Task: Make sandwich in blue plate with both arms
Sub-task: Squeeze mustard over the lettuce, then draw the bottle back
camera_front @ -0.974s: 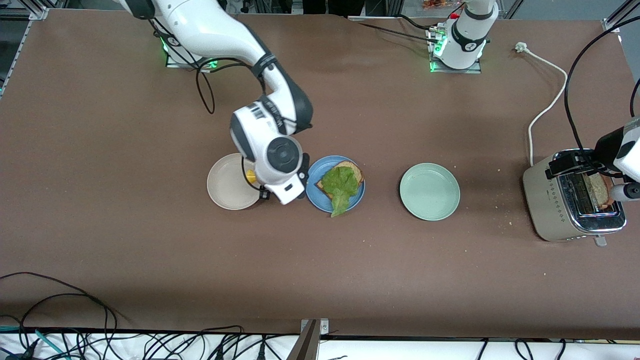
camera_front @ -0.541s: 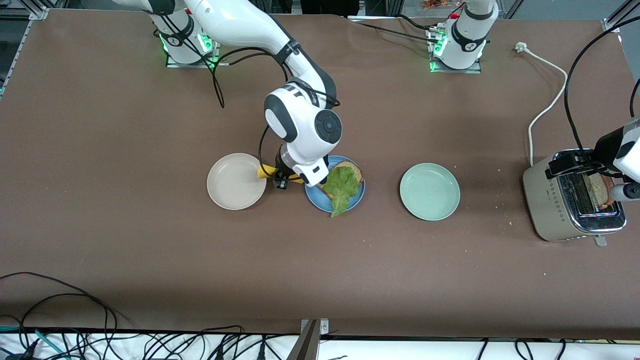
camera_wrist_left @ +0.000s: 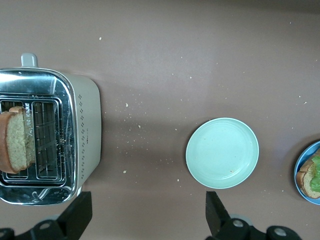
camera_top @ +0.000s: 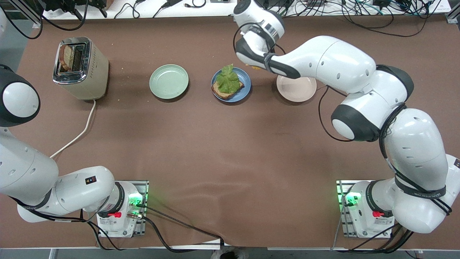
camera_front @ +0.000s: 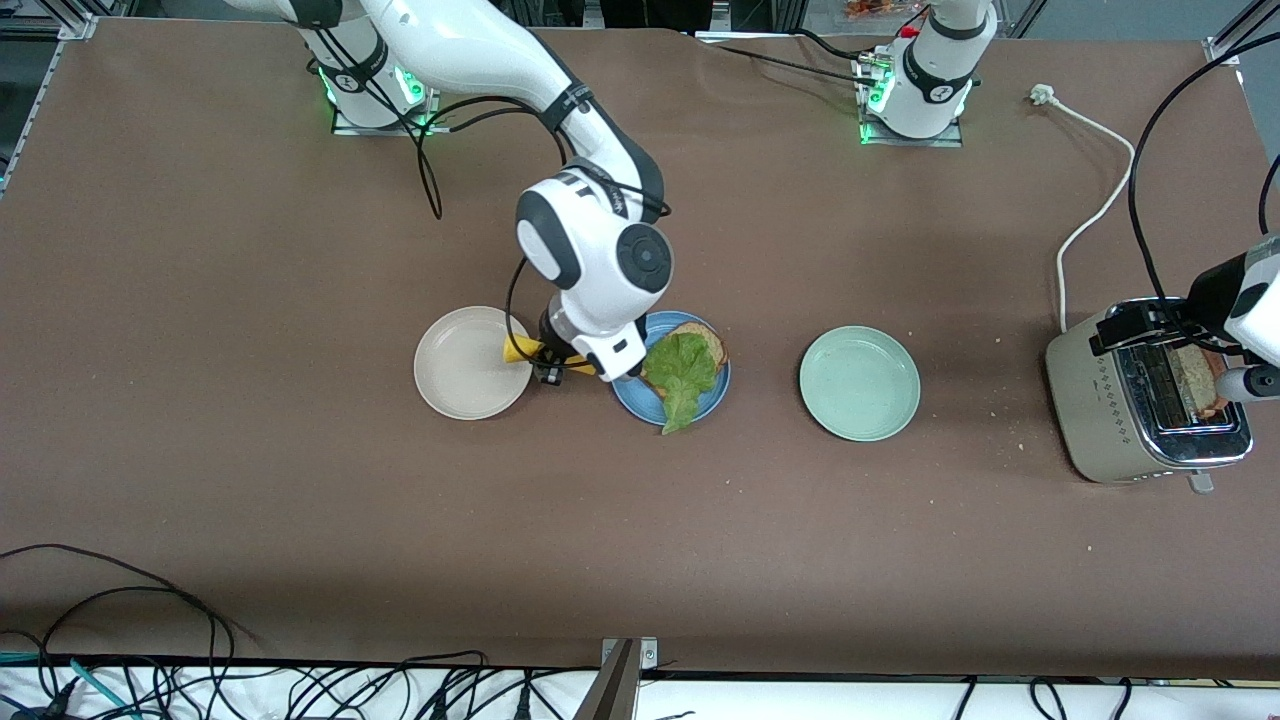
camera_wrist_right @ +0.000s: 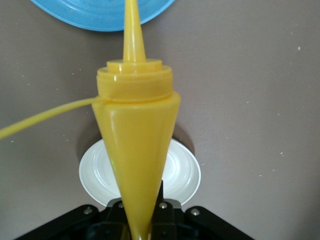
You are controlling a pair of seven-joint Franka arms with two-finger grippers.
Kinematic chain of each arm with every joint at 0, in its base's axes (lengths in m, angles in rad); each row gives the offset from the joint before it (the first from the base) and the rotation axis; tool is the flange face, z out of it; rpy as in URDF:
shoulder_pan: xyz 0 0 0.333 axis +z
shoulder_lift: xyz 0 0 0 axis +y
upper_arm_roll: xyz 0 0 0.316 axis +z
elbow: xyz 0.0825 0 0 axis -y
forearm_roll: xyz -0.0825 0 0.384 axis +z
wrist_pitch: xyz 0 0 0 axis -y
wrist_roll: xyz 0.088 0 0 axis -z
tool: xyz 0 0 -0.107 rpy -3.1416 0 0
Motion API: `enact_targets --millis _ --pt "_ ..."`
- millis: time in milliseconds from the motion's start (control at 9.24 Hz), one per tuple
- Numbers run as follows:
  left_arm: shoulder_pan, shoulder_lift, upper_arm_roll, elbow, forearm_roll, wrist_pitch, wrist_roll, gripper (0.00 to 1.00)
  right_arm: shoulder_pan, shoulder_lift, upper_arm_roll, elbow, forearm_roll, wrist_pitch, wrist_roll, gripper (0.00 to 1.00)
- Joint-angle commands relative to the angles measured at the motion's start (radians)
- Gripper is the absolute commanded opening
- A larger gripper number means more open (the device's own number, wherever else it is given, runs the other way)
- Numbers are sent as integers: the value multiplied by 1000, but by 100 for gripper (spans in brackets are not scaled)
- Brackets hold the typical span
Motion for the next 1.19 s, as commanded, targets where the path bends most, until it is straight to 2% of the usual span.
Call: enact_targets --millis 0,216,433,758,974,1082 --pt "33 -8 6 10 3 -10 22 100 -148 -79 7 -7 194 -39 -124 13" --pt "87 -5 4 15 32 -2 22 100 -263 -102 7 -9 365 -106 -254 13" --pt "98 26 6 18 142 0 104 100 -399 -105 7 -10 550 -186 -429 13" --pt "200 99 12 15 152 123 168 100 -556 -105 8 -32 708 -289 -711 13" --pt "266 167 15 13 153 211 173 97 -680 -100 10 -119 860 -334 -953 13" --pt "270 202 15 10 155 222 173 97 -722 -94 12 -156 879 -335 -1074 13"
